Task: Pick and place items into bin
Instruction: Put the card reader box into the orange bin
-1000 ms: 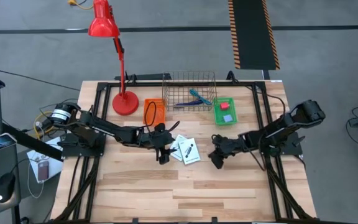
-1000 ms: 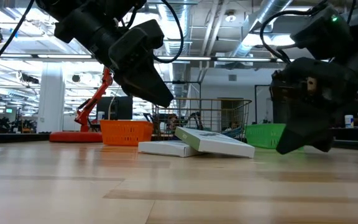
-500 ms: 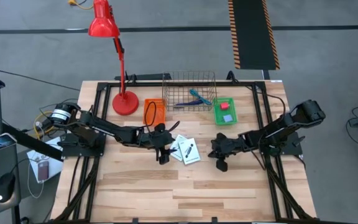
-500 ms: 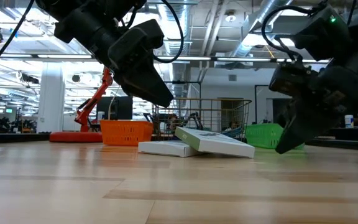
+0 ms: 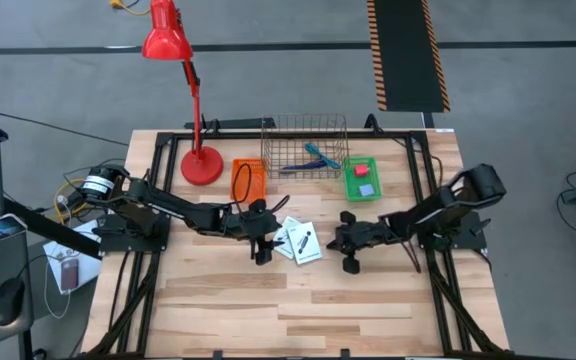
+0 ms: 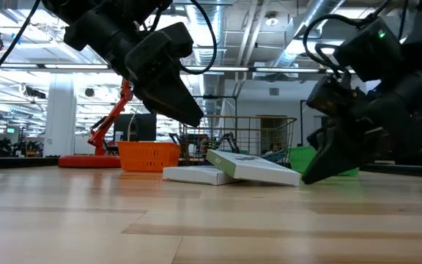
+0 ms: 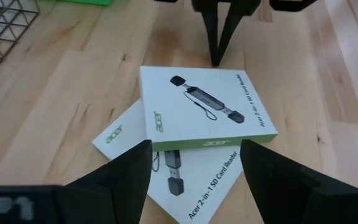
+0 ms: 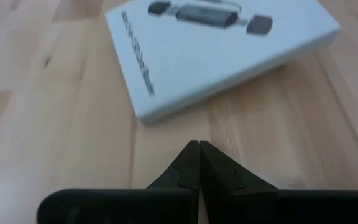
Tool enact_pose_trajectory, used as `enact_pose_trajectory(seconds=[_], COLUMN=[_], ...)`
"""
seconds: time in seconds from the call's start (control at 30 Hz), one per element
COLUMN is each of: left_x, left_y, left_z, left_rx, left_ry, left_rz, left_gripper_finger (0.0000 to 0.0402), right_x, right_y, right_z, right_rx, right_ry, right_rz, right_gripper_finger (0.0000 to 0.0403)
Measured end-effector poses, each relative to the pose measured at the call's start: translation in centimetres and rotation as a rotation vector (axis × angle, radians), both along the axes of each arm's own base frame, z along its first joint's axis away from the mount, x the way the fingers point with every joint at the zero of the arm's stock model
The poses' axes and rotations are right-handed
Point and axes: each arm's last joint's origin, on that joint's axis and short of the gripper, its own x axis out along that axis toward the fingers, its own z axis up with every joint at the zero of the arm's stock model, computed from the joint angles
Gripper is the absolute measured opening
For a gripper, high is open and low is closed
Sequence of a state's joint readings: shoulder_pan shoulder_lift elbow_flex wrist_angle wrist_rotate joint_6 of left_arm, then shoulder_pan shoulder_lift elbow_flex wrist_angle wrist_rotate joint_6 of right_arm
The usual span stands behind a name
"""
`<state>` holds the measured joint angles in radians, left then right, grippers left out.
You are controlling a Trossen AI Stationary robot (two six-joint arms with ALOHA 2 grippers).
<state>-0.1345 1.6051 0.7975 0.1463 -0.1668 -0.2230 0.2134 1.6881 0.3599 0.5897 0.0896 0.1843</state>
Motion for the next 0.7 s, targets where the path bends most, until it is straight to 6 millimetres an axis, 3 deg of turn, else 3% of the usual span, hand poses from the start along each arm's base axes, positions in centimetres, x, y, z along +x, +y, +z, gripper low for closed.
enact_pose_trajectory(seconds=[0.17,0.7], left_x=[0.0,-0.1], left_y=[0.0,0.0], left_z=[0.0,-0.1], left_rx=[-0.004,-0.003], left_ry=[0.002,0.01], left_rz=[-0.005,-0.005], left_gripper_finger=[0.0233,0.0233], right_x=[0.6,1.5], right_y=[0.1,-0.1], right_z=[-0.8,0.0], right_rx=[0.025,0.007], right_ry=[-0.05,-0.093], right_rz=[-0.007,0.022], right_gripper_finger=[0.0,0.0])
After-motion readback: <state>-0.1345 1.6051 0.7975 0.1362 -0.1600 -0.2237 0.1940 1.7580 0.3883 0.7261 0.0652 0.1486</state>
